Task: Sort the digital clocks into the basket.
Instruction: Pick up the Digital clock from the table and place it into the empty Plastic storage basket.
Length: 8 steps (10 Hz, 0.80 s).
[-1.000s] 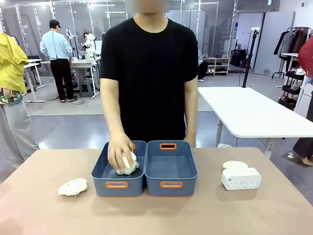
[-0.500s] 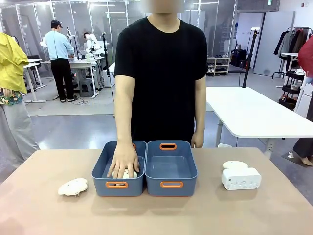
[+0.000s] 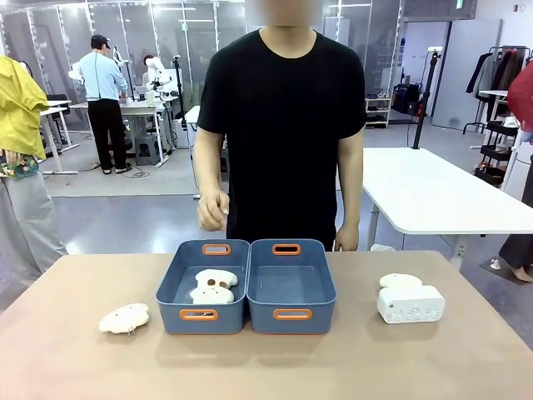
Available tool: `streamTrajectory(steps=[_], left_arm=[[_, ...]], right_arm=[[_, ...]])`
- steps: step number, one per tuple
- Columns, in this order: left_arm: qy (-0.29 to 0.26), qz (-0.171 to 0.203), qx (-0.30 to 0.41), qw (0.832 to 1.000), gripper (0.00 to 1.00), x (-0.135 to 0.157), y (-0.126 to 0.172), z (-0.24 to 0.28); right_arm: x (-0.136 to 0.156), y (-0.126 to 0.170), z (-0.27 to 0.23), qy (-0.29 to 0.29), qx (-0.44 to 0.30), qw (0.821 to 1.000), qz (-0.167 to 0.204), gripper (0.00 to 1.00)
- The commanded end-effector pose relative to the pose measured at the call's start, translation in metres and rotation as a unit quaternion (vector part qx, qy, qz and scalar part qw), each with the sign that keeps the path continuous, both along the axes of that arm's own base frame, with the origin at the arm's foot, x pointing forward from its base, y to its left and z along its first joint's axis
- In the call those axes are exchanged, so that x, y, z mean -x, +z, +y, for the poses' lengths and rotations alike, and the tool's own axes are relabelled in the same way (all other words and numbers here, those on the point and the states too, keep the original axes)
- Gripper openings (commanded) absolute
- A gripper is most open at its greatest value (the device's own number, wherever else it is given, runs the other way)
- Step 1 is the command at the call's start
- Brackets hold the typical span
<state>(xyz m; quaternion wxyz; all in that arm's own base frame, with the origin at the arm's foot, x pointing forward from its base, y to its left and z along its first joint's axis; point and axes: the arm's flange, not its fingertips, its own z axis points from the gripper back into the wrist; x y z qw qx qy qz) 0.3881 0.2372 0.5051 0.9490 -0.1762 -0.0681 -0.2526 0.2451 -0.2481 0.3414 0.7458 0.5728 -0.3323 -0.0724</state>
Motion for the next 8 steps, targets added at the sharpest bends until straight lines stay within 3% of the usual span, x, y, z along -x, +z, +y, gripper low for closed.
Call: streamTrajectory(steps=[1, 2, 4, 5, 6, 8], left_arm=[[-0.044, -0.043, 0.009, 0.998, 0.51, 0.0, 0.072, -0.08], [-0.08, -0.052, -0.016, 0.995, 0.51, -0.009, 0.103, -0.147], [-0.16, -0.045, 0.001, 0.986, 0.51, -0.028, 0.137, -0.249], [-0.164, -0.057, -0.021, 0.985, 0.51, -0.045, 0.144, -0.296], [-0.179, -0.05, -0.033, 0.982, 0.51, -0.041, 0.149, -0.345], [-0.251, -0.078, -0.043, 0.964, 0.51, -0.045, 0.124, -0.44]], right_arm=[[0.001, 0.002, 0.0, 0.002, -0.001, 1.0, -0.006, 1.0], [0.001, 0.002, 0.0, 0.002, -0.001, 1.0, -0.006, 1.0], [0.001, 0.002, 0.0, 0.002, -0.001, 1.0, -0.006, 1.0], [0.001, 0.002, 0.0, 0.002, -0.001, 1.0, -0.006, 1.0], [0.001, 0.002, 0.0, 0.002, -0.001, 1.0, -0.006, 1.0], [0.001, 0.002, 0.0, 0.002, -0.001, 1.0, -0.006, 1.0]])
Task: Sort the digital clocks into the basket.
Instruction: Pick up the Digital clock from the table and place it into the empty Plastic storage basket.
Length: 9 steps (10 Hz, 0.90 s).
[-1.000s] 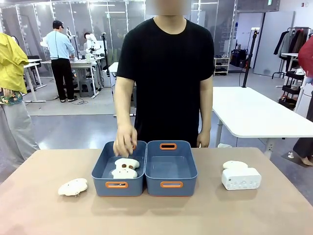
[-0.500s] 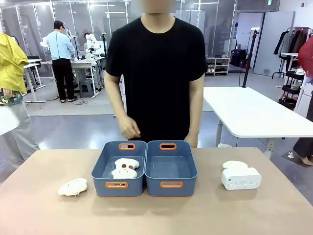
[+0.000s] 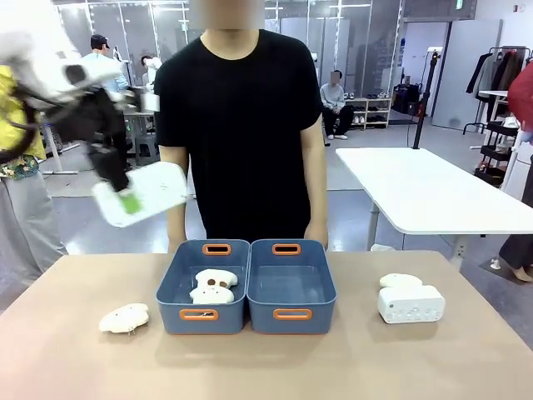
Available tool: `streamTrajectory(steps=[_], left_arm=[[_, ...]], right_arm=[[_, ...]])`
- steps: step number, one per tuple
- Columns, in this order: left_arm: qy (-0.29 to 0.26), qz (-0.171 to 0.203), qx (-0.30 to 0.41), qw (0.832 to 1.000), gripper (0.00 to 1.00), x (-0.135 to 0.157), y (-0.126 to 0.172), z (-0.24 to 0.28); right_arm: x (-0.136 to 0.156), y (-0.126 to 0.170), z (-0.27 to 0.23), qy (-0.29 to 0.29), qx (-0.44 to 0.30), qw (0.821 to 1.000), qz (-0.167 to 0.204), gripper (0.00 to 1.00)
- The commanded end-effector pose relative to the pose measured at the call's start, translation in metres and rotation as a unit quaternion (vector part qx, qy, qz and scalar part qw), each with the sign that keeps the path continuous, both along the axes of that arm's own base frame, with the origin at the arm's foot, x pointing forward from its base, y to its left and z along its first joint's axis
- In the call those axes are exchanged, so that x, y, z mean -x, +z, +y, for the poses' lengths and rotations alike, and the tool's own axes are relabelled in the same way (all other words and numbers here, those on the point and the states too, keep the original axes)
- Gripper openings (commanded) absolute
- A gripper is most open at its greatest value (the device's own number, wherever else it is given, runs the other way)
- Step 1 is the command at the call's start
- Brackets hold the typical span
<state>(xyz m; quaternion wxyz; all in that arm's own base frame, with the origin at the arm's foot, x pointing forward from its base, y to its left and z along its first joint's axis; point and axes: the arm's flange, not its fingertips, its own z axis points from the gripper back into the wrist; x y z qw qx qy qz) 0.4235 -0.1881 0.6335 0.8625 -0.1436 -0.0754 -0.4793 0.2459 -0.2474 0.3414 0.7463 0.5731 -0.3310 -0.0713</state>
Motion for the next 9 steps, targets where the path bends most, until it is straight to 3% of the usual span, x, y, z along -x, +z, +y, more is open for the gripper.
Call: streamTrajectory(steps=[1, 3, 5, 7, 8, 9], left_arm=[[-0.042, -0.033, -0.02, 0.998, 0.51, -0.003, -0.02, -0.061], [-0.034, -0.08, -0.034, 0.996, 0.51, 0.014, -0.045, -0.146], [-0.025, -0.098, -0.049, 0.994, 0.51, 0.003, -0.077, -0.208], [-0.012, -0.128, -0.071, 0.989, 0.51, -0.003, -0.121, -0.248], [-0.017, -0.185, -0.08, 0.979, 0.51, -0.015, -0.142, -0.254], [-0.028, -0.171, -0.058, 0.983, 0.51, -0.03, -0.16, -0.261]], right_arm=[[0.002, 0.002, -0.001, 0.001, -0.001, 1.0, -0.006, 1.0], [0.002, 0.002, -0.001, 0.001, -0.001, 1.0, -0.006, 1.0], [0.002, 0.002, -0.001, 0.001, -0.001, 1.0, -0.006, 1.0], [0.002, 0.002, -0.001, 0.001, -0.001, 1.0, -0.006, 1.0], [0.002, 0.002, -0.001, 0.001, -0.001, 1.0, -0.006, 1.0], [0.002, 0.002, -0.001, 0.001, -0.001, 1.0, -0.006, 1.0]])
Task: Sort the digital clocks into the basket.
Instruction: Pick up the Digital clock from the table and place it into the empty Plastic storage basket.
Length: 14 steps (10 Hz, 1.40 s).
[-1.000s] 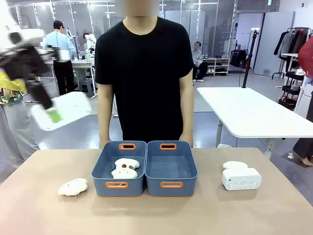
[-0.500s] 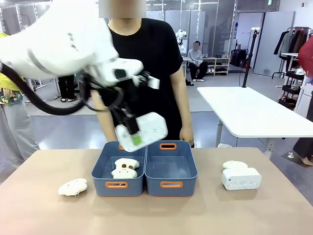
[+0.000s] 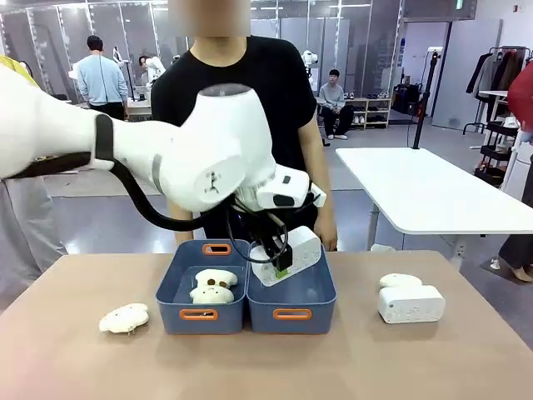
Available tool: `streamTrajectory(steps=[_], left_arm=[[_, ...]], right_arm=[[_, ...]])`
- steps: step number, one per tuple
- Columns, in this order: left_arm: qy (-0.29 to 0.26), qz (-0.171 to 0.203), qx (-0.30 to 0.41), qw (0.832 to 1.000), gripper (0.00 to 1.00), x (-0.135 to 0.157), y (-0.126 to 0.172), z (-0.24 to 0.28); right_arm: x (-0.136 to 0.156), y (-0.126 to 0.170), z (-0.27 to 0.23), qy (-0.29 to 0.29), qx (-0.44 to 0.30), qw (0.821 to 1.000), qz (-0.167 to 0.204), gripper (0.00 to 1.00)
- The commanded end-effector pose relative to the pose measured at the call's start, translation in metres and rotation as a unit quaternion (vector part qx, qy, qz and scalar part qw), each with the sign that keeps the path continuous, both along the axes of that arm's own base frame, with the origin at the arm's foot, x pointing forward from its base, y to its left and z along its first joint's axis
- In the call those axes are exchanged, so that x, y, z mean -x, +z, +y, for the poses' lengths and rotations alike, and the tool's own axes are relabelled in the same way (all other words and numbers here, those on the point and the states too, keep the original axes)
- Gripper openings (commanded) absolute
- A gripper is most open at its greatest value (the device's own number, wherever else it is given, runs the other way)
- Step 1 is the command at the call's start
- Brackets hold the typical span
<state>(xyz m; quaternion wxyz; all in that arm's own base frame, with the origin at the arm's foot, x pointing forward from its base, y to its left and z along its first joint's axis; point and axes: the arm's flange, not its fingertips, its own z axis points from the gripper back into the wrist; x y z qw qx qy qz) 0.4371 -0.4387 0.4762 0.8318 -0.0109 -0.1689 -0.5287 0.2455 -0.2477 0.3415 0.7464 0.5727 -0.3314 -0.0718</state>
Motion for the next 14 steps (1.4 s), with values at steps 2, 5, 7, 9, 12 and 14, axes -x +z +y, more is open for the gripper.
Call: streamTrajectory(steps=[2, 5, 7, 9, 12, 14], left_arm=[[-0.02, -0.041, 0.01, 0.999, 0.51, -0.037, -0.03, -0.023], [-0.022, -0.033, -0.01, 0.999, 0.51, -0.049, -0.052, -0.022], [-0.012, 0.011, 0.001, 1.0, 0.51, -0.052, -0.058, -0.017], [-0.008, -0.001, 0.005, 1.0, 0.91, -0.057, -0.052, -0.016], [-0.06, 0.037, 0.013, 0.997, 1.0, -0.058, -0.033, 0.004], [-0.004, -0.009, 0.005, 1.0, 1.0, -0.059, -0.05, -0.014]], right_arm=[[0.001, 0.002, -0.001, 0.002, -0.001, 1.0, -0.006, 1.0], [0.001, 0.002, -0.001, 0.002, -0.001, 1.0, -0.006, 1.0], [0.001, 0.002, -0.001, 0.002, -0.001, 1.0, -0.006, 1.0], [0.001, 0.002, -0.001, 0.002, -0.001, 1.0, -0.006, 1.0], [0.001, 0.002, -0.001, 0.002, -0.001, 1.0, -0.006, 1.0], [0.001, 0.002, -0.001, 0.002, -0.001, 1.0, -0.006, 1.0]])
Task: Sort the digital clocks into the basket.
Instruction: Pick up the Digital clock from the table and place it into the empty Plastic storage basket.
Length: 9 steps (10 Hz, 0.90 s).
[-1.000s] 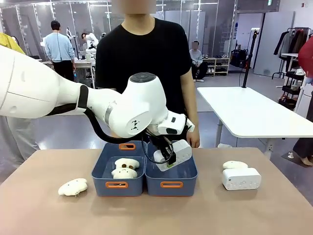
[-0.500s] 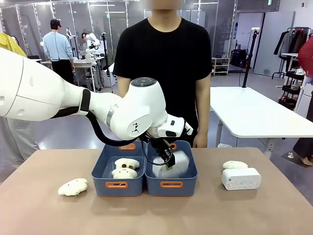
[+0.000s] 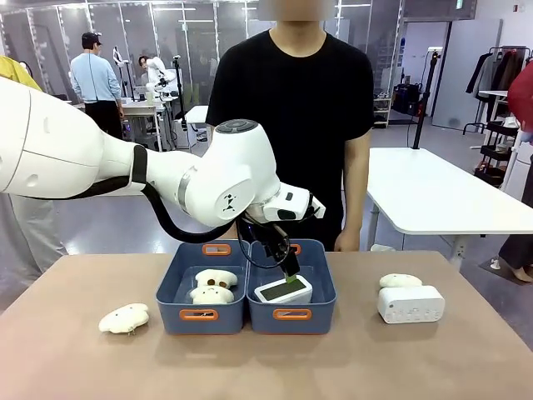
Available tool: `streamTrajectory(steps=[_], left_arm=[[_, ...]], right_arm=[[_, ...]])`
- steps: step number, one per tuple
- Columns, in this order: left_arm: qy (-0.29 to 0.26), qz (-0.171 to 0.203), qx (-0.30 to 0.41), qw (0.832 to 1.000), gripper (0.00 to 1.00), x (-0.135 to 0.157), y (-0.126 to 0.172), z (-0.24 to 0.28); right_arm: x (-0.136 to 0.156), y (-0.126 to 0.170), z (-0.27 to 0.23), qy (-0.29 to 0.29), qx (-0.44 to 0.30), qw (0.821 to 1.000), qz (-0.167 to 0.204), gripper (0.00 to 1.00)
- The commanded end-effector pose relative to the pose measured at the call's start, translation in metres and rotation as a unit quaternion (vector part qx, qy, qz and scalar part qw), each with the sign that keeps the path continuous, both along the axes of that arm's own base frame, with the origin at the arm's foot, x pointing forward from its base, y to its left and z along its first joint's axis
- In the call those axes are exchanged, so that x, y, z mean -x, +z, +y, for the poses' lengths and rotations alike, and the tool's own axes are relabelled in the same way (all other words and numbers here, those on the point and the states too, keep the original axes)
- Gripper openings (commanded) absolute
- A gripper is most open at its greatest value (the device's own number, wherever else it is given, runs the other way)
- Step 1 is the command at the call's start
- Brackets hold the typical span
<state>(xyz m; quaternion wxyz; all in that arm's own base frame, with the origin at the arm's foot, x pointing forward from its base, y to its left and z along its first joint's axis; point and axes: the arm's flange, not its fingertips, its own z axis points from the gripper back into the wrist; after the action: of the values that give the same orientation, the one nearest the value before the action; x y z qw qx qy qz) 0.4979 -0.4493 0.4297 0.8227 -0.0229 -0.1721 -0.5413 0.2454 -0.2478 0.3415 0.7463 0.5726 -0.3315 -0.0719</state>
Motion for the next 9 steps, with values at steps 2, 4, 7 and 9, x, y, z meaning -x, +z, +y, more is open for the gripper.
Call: streamTrajectory(steps=[2, 4, 7, 9], left_arm=[[0.013, -0.011, -0.004, 1.0, 1.0, 0.002, -0.004, -0.003], [0.013, -0.011, -0.004, 1.0, 1.0, 0.002, -0.004, -0.003], [0.013, -0.011, -0.004, 1.0, 1.0, 0.002, -0.004, -0.003], [0.038, 0.009, 0.044, 0.998, 1.0, -0.005, 0.024, 0.015]], right_arm=[[0.001, 0.002, -0.001, 0.002, -0.001, 1.0, -0.006, 1.0], [0.001, 0.002, -0.001, 0.002, -0.001, 1.0, -0.006, 1.0], [0.001, 0.002, -0.001, 0.002, -0.001, 1.0, -0.006, 1.0], [0.001, 0.002, -0.001, 0.002, -0.001, 1.0, -0.006, 1.0]])
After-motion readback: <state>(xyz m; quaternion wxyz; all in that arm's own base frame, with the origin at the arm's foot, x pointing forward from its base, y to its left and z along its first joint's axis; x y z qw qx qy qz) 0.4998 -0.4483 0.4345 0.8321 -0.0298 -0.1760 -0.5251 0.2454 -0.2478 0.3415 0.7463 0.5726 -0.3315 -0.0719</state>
